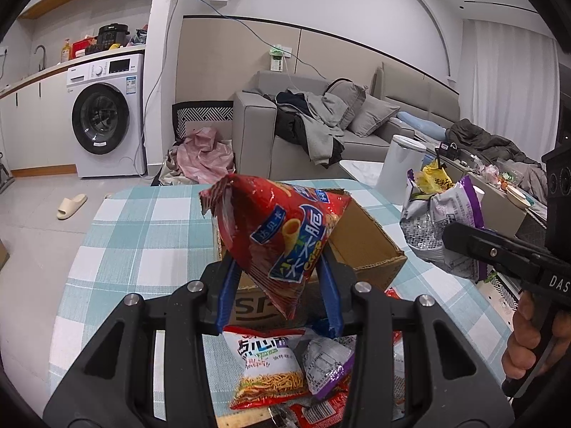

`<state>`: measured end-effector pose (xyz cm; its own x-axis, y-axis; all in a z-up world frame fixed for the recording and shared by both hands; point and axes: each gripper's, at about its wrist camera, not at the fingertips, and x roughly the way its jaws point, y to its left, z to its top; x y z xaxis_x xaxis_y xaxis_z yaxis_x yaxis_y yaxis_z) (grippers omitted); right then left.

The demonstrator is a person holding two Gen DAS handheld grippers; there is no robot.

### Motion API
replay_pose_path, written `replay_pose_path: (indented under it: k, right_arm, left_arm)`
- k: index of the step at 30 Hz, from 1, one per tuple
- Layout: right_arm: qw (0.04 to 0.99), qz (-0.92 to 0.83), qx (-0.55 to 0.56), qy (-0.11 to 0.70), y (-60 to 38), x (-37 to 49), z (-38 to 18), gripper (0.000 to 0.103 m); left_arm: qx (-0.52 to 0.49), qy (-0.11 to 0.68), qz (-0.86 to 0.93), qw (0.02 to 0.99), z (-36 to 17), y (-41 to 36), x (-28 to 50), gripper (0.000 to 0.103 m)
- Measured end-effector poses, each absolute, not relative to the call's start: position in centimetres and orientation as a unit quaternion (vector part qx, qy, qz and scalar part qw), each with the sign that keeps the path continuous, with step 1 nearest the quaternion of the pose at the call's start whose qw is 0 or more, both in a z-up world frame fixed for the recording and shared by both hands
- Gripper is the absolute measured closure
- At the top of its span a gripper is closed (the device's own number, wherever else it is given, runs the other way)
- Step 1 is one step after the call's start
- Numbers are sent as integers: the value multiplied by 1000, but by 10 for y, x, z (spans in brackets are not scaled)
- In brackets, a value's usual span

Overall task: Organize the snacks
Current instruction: 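Carry both bags over the box and open both tools to drop them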

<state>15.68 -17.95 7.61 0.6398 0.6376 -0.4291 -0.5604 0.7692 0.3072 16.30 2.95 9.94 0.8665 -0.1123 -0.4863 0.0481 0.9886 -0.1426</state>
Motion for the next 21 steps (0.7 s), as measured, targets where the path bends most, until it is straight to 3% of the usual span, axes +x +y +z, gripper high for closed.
replay_pose_path:
  k: [21]
  right_arm:
    - [904, 304, 97, 285, -165, 209, 56, 65]
  left_arm:
    - [-43, 282, -35, 958, 70, 24, 229, 65]
